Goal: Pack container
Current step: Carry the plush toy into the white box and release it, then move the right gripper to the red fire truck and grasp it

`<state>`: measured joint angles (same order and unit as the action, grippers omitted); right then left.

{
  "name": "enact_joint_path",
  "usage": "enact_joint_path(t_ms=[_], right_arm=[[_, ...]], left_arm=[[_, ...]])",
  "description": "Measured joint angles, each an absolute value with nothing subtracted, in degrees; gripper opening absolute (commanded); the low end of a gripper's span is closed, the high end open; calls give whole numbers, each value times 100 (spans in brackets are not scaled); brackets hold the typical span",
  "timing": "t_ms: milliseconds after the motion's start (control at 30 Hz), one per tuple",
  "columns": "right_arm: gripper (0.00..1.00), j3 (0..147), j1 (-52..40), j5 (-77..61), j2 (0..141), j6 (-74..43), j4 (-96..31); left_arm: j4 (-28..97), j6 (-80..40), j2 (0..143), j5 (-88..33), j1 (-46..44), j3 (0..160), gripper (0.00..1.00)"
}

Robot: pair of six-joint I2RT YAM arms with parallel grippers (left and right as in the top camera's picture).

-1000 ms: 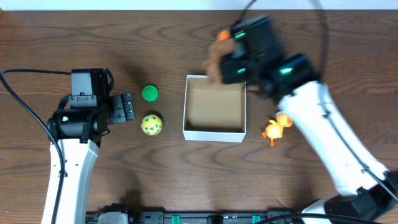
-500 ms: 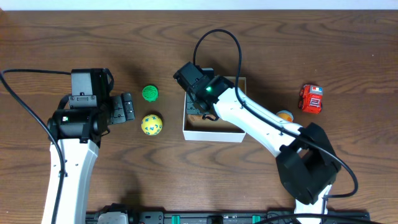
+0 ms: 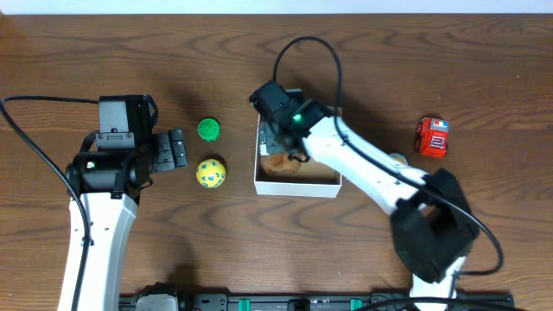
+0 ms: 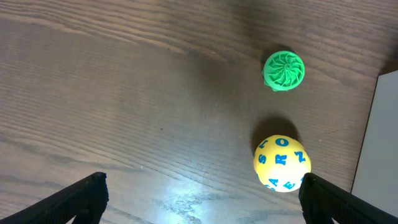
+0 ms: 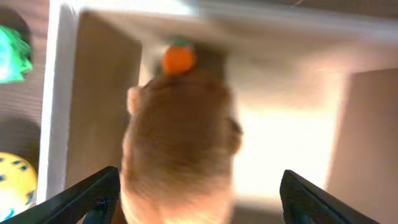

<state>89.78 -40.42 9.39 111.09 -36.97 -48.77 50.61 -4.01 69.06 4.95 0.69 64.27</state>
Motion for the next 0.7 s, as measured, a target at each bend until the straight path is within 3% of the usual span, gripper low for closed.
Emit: enact_joint_path(t_ms=[267,467,700], right_arm=[[87,8997,-2829,1090,9292,-3634,-5961],[99,9017,-1050,1332,8729,-3568,-7078],[99,8191,460,1225,8753,-2936,-6335]], left_arm=[[5061,-401,6906,495,71,6427,98],[5063,-401,6906,495,69,6427,98],[5061,-401,6906,497,71,6427,98]])
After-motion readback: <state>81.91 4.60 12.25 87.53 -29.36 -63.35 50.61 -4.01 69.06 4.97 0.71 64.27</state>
